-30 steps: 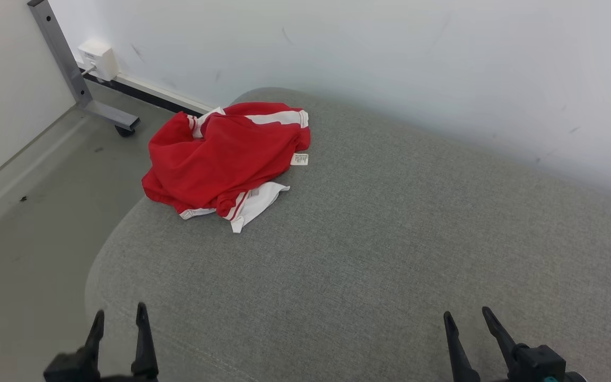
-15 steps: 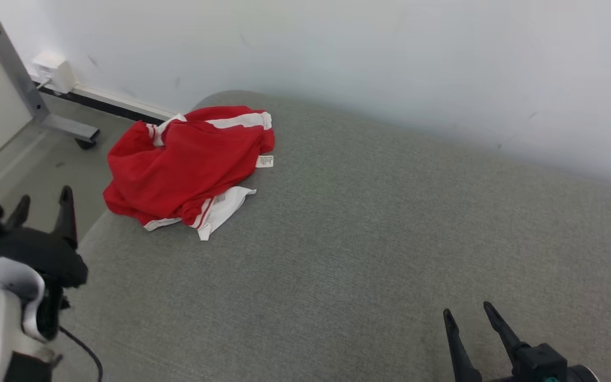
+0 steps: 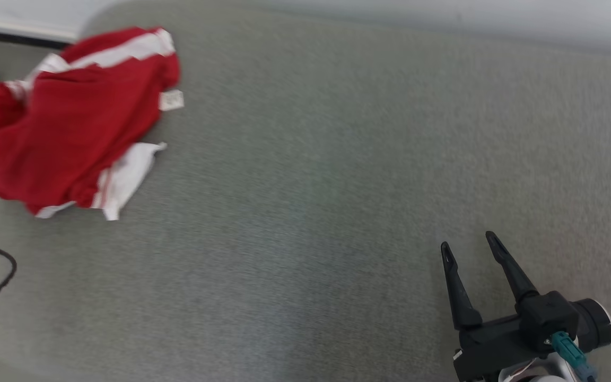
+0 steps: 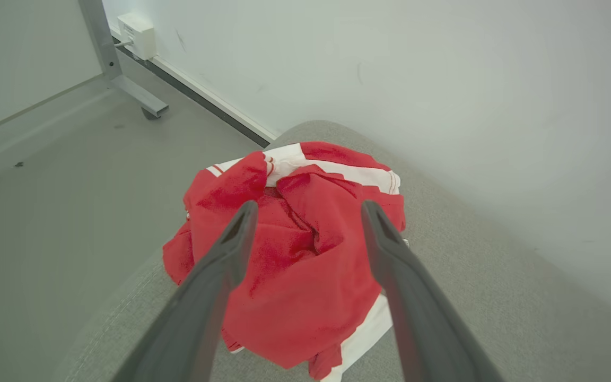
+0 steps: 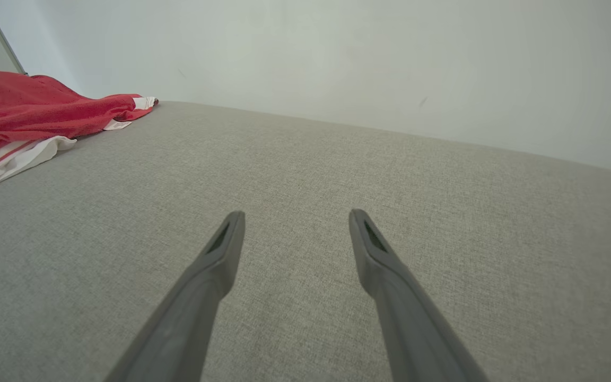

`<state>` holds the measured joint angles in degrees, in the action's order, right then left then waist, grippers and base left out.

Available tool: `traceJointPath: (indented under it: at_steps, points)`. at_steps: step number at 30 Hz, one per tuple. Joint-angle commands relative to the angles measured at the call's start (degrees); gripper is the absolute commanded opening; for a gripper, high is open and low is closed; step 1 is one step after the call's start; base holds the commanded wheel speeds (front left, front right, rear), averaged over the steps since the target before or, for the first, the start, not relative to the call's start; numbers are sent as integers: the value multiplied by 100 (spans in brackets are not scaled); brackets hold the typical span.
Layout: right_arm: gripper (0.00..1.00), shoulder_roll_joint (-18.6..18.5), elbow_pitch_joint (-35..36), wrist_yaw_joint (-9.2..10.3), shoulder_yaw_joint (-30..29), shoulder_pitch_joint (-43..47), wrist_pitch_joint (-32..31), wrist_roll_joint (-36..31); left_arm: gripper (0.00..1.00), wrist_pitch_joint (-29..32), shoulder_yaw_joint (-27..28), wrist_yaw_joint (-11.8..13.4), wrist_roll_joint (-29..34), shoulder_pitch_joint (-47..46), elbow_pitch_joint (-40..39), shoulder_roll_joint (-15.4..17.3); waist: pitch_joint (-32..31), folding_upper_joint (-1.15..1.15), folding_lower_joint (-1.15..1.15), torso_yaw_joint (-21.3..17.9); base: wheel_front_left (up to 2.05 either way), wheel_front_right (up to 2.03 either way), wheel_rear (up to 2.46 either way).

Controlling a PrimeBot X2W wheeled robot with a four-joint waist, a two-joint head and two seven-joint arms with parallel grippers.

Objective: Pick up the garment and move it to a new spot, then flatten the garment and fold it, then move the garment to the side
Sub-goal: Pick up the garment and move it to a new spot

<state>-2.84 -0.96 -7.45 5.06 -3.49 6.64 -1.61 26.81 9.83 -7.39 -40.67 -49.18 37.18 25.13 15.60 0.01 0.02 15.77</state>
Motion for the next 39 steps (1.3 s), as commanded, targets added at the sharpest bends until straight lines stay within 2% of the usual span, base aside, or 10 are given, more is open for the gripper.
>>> traceJointPath:
  at_steps: [1, 7, 12, 18, 19, 20, 24, 31, 38, 39]
  points:
    - [100, -8, 54, -7, -6, -100, 34, 9, 100, 108, 2, 9, -66, -153, -88, 46, 1265, -1, -2, -1077, 0, 0, 0]
    - [100, -6, 25, -7, 46, -210, 100, 99, 100, 590, -106, 292, 40, -245, -340, 229, 1471, -1, -2, -1225, 0, 0, 0]
    - [100, -7, -80, -7, 96, -249, 152, 177, 100, 941, -291, 723, 370, -78, -422, 445, 1441, -1, -2, -1288, 0, 0, 0]
    - [100, -11, -246, 2, 81, -266, 196, 273, 100, 1424, -424, 1111, 539, 168, -592, 571, 1284, -1, -2, -1294, 0, 0, 0]
    - [100, -11, -273, 2, 98, -264, 199, 288, 55, 1466, -456, 1161, 577, 200, -676, 590, 1249, -1, -2, -1288, 0, 0, 0]
    - [100, -11, -294, 2, 110, -263, 207, 300, 0, 1435, -461, 1206, 631, 218, -778, 622, 1213, -1, -2, -1282, 0, 0, 0]
    - [100, -10, -402, 1, 142, -275, 275, 375, 0, 1455, -505, 1233, 709, 352, -1077, 698, 1004, -1, -2, -1246, 0, 0, 0]
    - [100, -9, -689, 1, 189, -193, 440, 552, 0, 1229, -477, 940, 591, 353, -1442, 806, 371, -1, -2, -1180, 0, 0, 0]
    - [100, -8, -1054, 1, 182, 55, 597, 846, 0, 926, -809, 514, 530, -195, -1767, 529, -569, -1, -2, -1175, 0, 0, 0]
    - [100, -8, -1054, 1, 182, 55, 597, 846, 0, 926, -809, 514, 530, -195, -1767, 529, -569, -1, -2, -1175, 0, 0, 0]
